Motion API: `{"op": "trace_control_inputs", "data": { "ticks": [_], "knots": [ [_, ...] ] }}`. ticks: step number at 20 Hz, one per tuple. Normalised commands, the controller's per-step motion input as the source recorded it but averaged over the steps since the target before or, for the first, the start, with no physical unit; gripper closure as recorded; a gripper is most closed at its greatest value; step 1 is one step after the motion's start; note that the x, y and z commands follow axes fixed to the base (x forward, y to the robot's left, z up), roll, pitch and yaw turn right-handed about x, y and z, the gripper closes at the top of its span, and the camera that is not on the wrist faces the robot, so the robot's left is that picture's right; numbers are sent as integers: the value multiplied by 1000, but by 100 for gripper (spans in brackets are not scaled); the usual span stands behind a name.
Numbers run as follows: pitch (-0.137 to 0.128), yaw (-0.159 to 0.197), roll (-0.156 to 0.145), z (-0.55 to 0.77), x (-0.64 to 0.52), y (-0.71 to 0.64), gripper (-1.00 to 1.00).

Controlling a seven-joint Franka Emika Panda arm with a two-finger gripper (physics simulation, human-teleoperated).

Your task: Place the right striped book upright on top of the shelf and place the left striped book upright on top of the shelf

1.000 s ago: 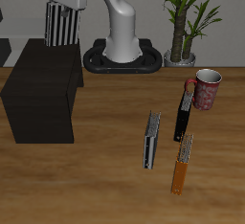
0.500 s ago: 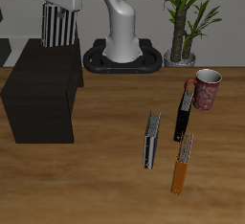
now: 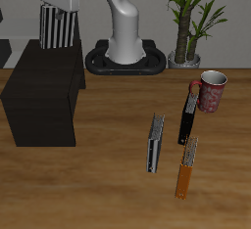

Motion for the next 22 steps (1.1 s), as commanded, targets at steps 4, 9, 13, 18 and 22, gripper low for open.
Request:
{"op": "trace_control_inputs", "data": {
  "ticks": [4,9,13,18,22],
  "knots": [
    [34,-35,-8,-147,94,-108,100],
    [22,-23,-17,-159,120,7,100],
    [33,-28,-73,-80,19,-40,-100],
    [-26,29,-22,125,-71,32,-100],
    [-26,57,-46,172,-76,64,-100]
  ]
}}
